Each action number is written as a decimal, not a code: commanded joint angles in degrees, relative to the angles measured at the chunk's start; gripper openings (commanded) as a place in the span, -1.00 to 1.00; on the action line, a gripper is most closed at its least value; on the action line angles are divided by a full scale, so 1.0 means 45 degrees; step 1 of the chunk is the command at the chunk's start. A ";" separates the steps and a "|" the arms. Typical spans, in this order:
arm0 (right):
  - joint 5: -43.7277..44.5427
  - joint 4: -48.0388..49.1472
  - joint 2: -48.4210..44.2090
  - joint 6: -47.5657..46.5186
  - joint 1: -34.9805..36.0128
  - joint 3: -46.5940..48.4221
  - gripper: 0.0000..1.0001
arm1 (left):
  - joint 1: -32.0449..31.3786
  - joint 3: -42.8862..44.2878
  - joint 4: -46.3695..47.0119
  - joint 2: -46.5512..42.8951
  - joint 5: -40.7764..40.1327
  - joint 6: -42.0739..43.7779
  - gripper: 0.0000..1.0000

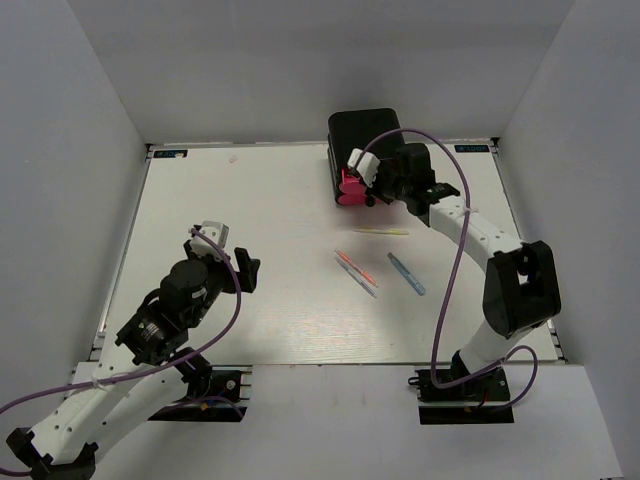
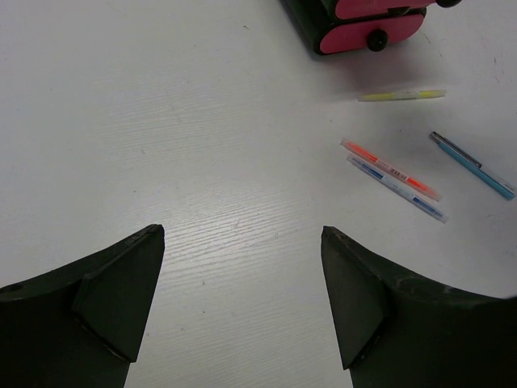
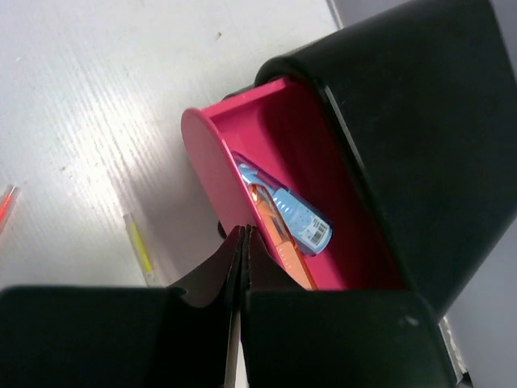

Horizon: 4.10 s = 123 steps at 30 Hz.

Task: Sort the stationery into containers
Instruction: Close the drawer in the storage box, then open the drawer in the storage box, then pick up the pen from the center of the board.

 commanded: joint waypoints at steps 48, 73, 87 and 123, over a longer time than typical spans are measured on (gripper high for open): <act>0.3740 0.5064 0.0306 1.0028 -0.0361 -0.3078 0.12 | 0.0053 0.0140 0.0086 0.0335 0.0184 0.0131 0.76; 0.5421 0.7585 0.3062 1.4092 -0.0400 -0.1281 0.05 | 0.0053 0.0140 0.0203 0.0452 0.0301 0.0131 0.76; 0.4485 0.9069 0.0470 1.3801 -0.0537 -0.4872 -0.54 | 0.0053 0.0140 0.0203 0.0569 0.0301 0.0131 0.76; 0.2413 -0.0205 -0.2875 0.5813 -0.0596 -0.5872 0.07 | 0.0053 0.0140 0.0320 0.0336 0.1024 0.0248 0.76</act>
